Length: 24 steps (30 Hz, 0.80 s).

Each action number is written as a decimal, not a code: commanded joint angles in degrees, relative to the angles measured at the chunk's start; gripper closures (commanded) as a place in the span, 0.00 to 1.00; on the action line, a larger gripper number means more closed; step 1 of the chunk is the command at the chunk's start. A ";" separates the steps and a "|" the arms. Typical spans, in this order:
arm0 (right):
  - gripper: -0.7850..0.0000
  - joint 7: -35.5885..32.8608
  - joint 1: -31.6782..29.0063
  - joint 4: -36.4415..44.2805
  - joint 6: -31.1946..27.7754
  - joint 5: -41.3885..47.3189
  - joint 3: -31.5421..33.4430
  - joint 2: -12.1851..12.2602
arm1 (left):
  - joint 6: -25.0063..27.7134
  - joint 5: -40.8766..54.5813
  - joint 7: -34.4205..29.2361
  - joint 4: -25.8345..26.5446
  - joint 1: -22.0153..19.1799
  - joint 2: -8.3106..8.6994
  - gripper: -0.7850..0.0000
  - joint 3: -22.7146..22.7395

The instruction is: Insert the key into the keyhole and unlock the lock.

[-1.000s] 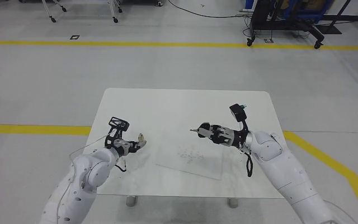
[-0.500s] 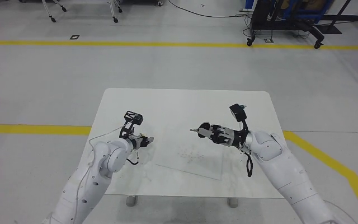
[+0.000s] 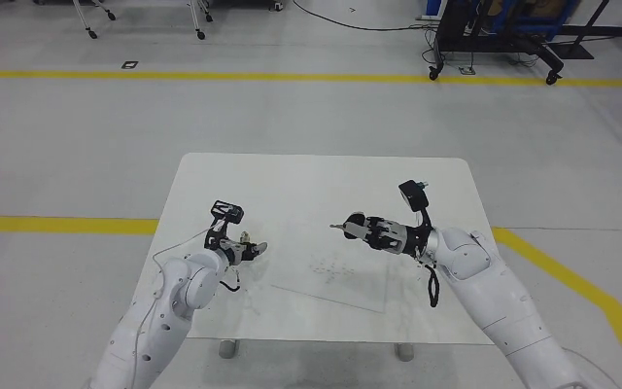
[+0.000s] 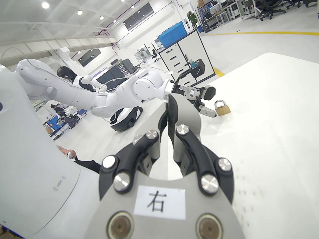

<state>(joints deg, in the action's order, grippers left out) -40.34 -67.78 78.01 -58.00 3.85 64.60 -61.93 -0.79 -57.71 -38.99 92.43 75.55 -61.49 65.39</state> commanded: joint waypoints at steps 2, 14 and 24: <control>1.00 0.00 0.00 0.00 0.00 0.00 0.00 0.00 | 1.23 -0.34 1.92 -0.31 0.48 0.10 0.30 0.91; 1.00 0.00 0.00 0.00 0.00 0.00 0.00 0.00 | -0.36 -2.25 0.07 -0.92 -0.41 -0.41 0.57 0.26; 1.00 0.00 0.00 0.00 0.00 0.00 0.00 0.00 | -2.40 -3.33 -2.05 -1.40 -0.99 -0.90 0.72 -0.24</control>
<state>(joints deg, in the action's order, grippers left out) -40.34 -67.78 78.01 -58.00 3.85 64.60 -61.93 -3.02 -60.98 -40.96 91.21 74.74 -62.32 65.21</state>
